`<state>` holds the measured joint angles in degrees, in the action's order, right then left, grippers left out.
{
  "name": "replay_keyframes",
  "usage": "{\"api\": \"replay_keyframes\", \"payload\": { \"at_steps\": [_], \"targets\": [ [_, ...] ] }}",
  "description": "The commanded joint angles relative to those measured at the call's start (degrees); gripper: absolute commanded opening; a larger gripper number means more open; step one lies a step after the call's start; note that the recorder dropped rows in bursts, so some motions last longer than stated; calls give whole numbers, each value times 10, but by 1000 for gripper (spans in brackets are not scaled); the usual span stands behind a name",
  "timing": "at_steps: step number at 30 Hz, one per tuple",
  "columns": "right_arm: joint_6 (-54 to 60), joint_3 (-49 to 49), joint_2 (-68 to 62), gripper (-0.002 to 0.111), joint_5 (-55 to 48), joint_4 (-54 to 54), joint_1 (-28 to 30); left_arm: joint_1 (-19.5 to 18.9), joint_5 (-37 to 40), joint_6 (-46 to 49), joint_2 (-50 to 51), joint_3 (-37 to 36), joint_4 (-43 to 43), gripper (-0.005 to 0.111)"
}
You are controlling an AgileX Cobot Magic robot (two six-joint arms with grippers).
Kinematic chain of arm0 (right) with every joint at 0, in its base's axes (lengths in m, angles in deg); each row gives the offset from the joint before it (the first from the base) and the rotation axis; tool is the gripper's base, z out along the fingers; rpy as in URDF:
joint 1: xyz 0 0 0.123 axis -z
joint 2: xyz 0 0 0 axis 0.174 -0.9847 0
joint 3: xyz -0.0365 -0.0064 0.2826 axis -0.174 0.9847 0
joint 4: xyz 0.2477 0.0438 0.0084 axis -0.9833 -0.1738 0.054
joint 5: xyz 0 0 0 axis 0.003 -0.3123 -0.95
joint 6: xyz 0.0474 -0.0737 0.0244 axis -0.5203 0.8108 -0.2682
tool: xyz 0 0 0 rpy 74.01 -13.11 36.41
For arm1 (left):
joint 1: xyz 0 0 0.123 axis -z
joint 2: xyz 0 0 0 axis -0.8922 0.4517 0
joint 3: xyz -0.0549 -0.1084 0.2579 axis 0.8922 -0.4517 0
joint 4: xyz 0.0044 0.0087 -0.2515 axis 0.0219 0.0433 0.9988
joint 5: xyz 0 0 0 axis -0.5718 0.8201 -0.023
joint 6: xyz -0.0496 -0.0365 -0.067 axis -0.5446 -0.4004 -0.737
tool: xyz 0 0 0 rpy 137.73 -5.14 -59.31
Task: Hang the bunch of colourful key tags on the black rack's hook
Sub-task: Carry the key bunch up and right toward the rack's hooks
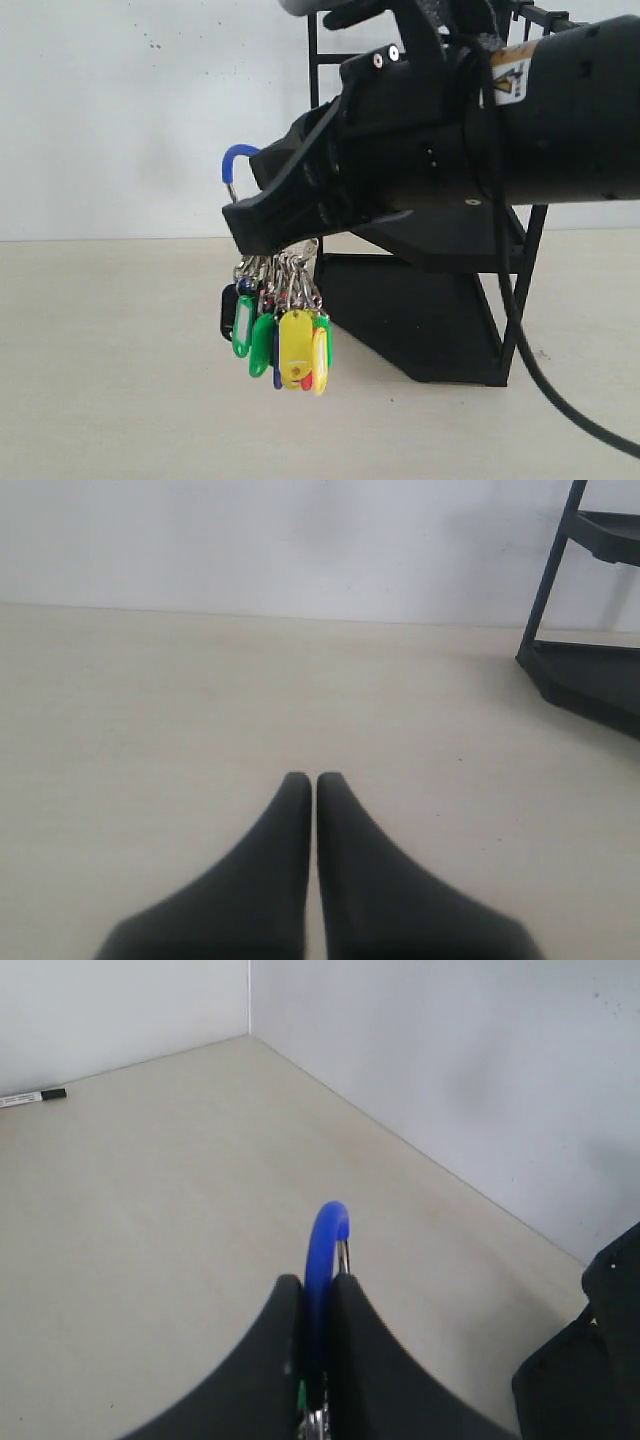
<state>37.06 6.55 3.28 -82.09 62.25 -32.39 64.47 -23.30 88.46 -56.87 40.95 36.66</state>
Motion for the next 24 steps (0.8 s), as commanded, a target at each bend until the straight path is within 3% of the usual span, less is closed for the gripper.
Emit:
{"api": "replay_keyframes", "payload": {
  "at_steps": [1,17,24],
  "targets": [
    [21,1,23,0,-1,-1,-3,-1,0,2,-1,-2,-3,4],
    [9,1,133,0,-61,8,-3,-1,0,2,-1,-2,-3,4],
    [-133,1,176,0,-104,174,-3,-1,0,2,-1,-2,-3,4]
  ]
}}
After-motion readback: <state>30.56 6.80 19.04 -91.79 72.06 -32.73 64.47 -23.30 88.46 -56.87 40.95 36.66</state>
